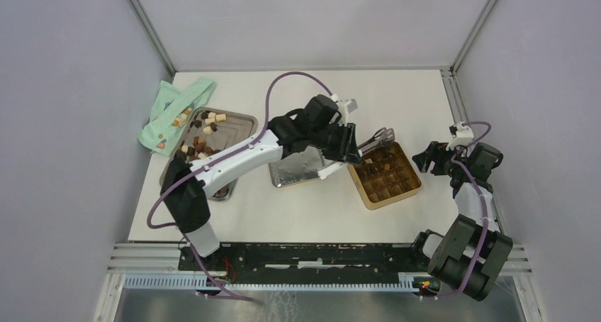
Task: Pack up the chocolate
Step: Place the fake chocolate in the packing box.
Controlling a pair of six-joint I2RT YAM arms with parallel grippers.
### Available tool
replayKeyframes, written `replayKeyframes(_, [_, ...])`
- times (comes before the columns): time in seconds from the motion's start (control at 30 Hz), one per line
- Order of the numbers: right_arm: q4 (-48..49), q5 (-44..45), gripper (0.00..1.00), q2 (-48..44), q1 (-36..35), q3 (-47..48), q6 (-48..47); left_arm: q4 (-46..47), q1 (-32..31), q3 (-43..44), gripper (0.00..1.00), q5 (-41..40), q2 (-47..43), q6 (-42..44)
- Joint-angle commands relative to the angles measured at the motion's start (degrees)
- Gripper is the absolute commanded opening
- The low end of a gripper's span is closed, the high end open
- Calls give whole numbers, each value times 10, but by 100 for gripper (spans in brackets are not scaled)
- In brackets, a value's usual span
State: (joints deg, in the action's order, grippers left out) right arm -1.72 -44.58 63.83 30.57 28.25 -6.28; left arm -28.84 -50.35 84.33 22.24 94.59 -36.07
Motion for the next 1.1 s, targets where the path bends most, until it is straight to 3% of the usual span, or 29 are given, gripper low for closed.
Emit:
replayKeyframes(0.0, [-5,31,74,-9,-1,13,-8,32,-49,94,2,-38,61,39])
replayKeyframes(0.3, [-2,42,74,-6,0,9,-8,-49,-98,210,2,-127,168,98])
replayKeyframes(0.53, [0,41,74,-5,1,6,-8,-89,-111,240,2,-171,200,116])
replayKeyframes(1.07, [6,34,74,-7,2,0,-7,-110,-118,276,8,-163,242,123])
